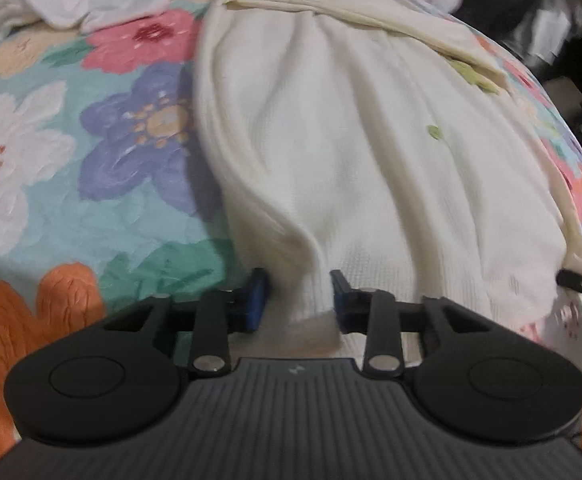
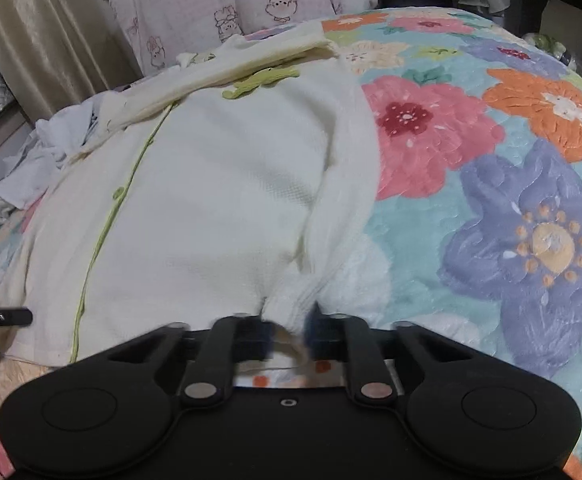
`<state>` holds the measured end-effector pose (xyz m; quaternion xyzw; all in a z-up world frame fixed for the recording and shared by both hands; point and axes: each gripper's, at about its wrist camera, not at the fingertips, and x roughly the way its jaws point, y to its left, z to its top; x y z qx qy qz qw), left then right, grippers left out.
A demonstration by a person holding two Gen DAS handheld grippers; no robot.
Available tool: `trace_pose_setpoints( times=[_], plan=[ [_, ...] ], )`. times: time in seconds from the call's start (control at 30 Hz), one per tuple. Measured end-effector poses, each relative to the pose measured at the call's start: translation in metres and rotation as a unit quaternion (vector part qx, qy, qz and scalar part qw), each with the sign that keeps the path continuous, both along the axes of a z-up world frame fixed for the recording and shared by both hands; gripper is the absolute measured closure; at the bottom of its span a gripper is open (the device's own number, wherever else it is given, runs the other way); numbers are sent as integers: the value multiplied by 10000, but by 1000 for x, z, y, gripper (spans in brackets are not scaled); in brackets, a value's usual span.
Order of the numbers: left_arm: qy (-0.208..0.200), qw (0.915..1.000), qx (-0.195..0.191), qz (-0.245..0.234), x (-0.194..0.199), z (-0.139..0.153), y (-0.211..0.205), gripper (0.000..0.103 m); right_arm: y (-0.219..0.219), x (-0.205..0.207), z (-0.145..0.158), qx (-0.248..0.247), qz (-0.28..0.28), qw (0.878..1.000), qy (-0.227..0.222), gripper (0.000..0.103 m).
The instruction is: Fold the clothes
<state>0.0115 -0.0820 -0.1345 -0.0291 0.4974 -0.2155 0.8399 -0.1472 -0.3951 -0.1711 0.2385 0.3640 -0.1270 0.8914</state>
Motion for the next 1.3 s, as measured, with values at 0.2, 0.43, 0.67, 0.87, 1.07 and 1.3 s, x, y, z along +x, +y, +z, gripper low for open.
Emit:
trace_pose_setpoints(
  times=[0.2, 0.43, 0.67, 0.87, 1.07, 1.3],
  plan=[
    [-123, 9989, -267, 353, 2, 11, 23, 98, -4, -3, 9, -137, -80, 9996, -232, 94],
    [-303, 9973, -104, 661, 2, 20, 36, 94, -8, -3, 43, -449, 94, 9963, -729, 94],
    [-133, 9985, 266, 449, 1, 8, 28, 102, -10, 1, 31, -457, 22, 9981, -419, 93],
    [-860, 9946, -407, 419, 2, 52, 36, 102, -15, -1, 48, -575, 10, 9959, -695, 94],
    [-1194, 9881, -851, 472, 45, 98, 41, 102, -38, 43, 112, -1049, 253, 9898, -934, 95],
    [-1300, 9801, -1322, 707, 155, 132, 36, 102, -75, 146, 183, -1670, 628, 9786, -1024, 95]
  ],
)
